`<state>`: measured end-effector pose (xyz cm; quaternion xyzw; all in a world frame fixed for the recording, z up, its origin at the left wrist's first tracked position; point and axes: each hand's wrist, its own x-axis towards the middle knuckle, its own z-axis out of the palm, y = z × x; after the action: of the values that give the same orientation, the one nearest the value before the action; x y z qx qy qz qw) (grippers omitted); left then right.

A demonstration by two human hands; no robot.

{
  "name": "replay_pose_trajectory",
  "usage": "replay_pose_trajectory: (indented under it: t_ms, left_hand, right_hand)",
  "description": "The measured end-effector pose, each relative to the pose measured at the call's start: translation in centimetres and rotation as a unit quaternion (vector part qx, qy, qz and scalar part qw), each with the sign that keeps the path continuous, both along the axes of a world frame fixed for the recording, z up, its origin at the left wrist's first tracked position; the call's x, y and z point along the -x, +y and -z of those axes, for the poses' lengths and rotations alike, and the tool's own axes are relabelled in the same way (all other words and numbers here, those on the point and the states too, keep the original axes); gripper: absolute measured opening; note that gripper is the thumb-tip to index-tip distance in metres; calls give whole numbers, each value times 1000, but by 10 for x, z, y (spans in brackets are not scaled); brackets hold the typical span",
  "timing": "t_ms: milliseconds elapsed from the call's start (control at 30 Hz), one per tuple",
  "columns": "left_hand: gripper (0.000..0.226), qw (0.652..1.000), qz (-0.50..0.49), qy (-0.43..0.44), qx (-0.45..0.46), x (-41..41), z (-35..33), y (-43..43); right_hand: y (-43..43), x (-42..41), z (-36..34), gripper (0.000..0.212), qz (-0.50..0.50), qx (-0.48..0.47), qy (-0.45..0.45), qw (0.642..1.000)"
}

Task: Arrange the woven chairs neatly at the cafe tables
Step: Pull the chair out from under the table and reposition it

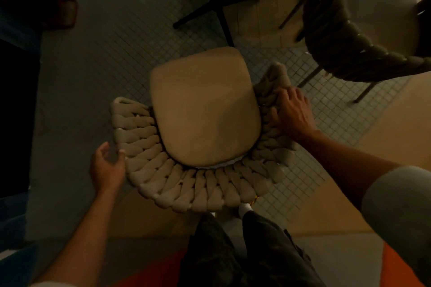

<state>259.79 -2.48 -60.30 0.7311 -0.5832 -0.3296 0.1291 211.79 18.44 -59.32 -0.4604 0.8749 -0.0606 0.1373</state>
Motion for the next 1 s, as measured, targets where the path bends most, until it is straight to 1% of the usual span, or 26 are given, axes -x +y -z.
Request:
replay_pose_trajectory:
  t_ms: [100, 167, 233, 300, 333, 400, 533, 667, 800, 867, 933, 1000]
  left_hand:
    - [64, 998, -3, -4, -57, 6, 18, -30]
    - [66, 997, 7, -19, -68, 18, 20, -39]
    - [61, 996, 13, -35, -81, 28, 24, -47]
    - [64, 995, 2, -40, -96, 38, 27, -50]
    - [66, 994, -6, -39, -101, 40, 32, -52]
    - [66, 993, -15, -45, -106, 44, 36, -53]
    - [65, 991, -27, -80, -107, 54, 36, -59]
    - [62, 991, 18, -94, -90, 77, 29, -71]
    - [59, 989, 95, -76, -83, 104, 27, -92]
    - [68, 986, 128, -73, -82, 117, 27, -100]
    - [84, 982, 154, -73, -87, 126, 25, -102]
    - [96, 978, 167, -85, -87, 128, 22, -96]
  right_hand:
    - [-18, -1, 7, 65, 92, 37, -21, 995]
    - [-27, -2, 11, 66, 167, 59, -28, 984]
    - [-34, -2, 19, 67, 251, 52, -49, 965]
    - [-34, -4, 25, 66, 310, 28, -92, 946]
    - [-32, -6, 29, 64, 319, 10, -104, 942]
    - [-24, -7, 33, 59, 306, -17, -102, 946]
    - [-9, 2, 30, 56, 268, -22, -110, 957]
    - [1, 7, 27, 53, 283, -21, -113, 952]
    - [23, 19, 29, 54, 299, -25, -133, 945]
    - [30, 25, 28, 60, 302, -28, -143, 942]
    - [36, 26, 28, 68, 306, -36, -144, 940]
    - [42, 21, 27, 72, 301, -35, -139, 943]
